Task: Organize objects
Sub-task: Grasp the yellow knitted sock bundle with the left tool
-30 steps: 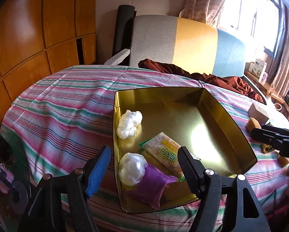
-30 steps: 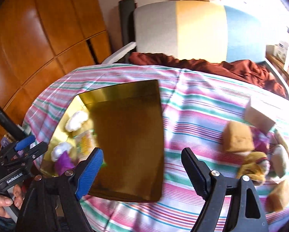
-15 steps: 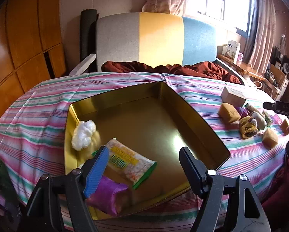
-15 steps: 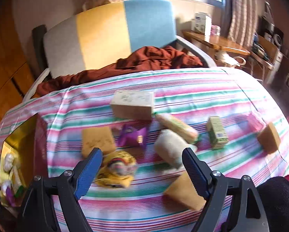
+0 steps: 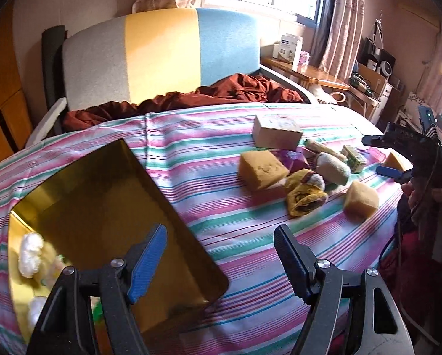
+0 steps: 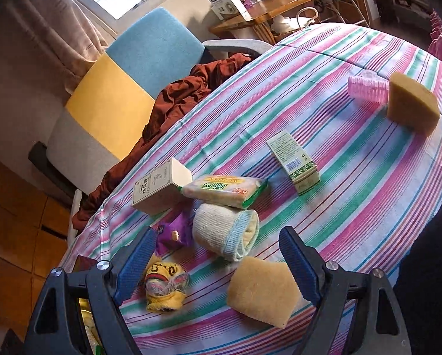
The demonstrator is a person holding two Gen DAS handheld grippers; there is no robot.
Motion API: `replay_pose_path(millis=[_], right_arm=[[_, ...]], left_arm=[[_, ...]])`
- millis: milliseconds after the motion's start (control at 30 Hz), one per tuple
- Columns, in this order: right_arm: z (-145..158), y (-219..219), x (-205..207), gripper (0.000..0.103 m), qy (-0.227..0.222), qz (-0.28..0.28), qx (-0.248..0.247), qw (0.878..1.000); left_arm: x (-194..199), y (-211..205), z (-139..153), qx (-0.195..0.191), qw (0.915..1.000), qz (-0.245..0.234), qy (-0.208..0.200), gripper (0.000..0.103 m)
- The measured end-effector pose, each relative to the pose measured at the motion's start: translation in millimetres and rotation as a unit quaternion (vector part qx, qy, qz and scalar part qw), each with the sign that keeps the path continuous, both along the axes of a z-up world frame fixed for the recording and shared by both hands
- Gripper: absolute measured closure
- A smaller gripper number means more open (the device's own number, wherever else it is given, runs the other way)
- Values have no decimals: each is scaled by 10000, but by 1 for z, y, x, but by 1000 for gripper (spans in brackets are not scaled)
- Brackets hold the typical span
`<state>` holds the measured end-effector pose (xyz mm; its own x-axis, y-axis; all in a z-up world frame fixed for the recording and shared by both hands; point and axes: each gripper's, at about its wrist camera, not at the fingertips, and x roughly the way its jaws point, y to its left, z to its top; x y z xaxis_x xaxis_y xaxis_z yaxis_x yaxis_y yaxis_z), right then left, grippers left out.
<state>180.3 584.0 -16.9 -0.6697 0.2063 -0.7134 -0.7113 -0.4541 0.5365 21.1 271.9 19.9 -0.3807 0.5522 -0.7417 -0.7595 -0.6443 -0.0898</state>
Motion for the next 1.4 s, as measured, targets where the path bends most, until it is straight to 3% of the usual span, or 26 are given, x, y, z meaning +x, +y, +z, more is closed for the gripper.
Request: replay_pose_path(millis=[333,600,700,733,767,800,900,1167,1400], right_arm=[[-1,2,2,16,253,66,-107,9996],[-2,1,2,16,333,98,-158,9993],[-3,2,2,16,347,101,-170,9992],[-2,2,2,16,345,91,-169,9992],[-2,2,3,16,344,77,-175,9992],[-3,3,3,16,352,64,-190,9992],[-3,4,5,16,351,16,-218,9991],[-6,6,7,16,317,-67,-314,9990],[-11,8,6,16,133,-158,-433,9988]], left_arm=[[13,103,-30,-62,9957,-692,-612,28],[-7,157,-61,-87,9908,-560,-1227,27],[-12,174,-72,-102,9902,-530,-1288,28],[-13,179,-76,-129,9901,-549,-1284,30],[-13,184,-83,-207,9898,-556,-1298,45],[-13,186,-88,-294,9898,-544,-1280,54],[-3,175,-88,-103,9919,-762,-1013,64],[31,114,-95,130,9958,-892,-155,64],[36,108,-102,167,9954,-944,-36,64]])
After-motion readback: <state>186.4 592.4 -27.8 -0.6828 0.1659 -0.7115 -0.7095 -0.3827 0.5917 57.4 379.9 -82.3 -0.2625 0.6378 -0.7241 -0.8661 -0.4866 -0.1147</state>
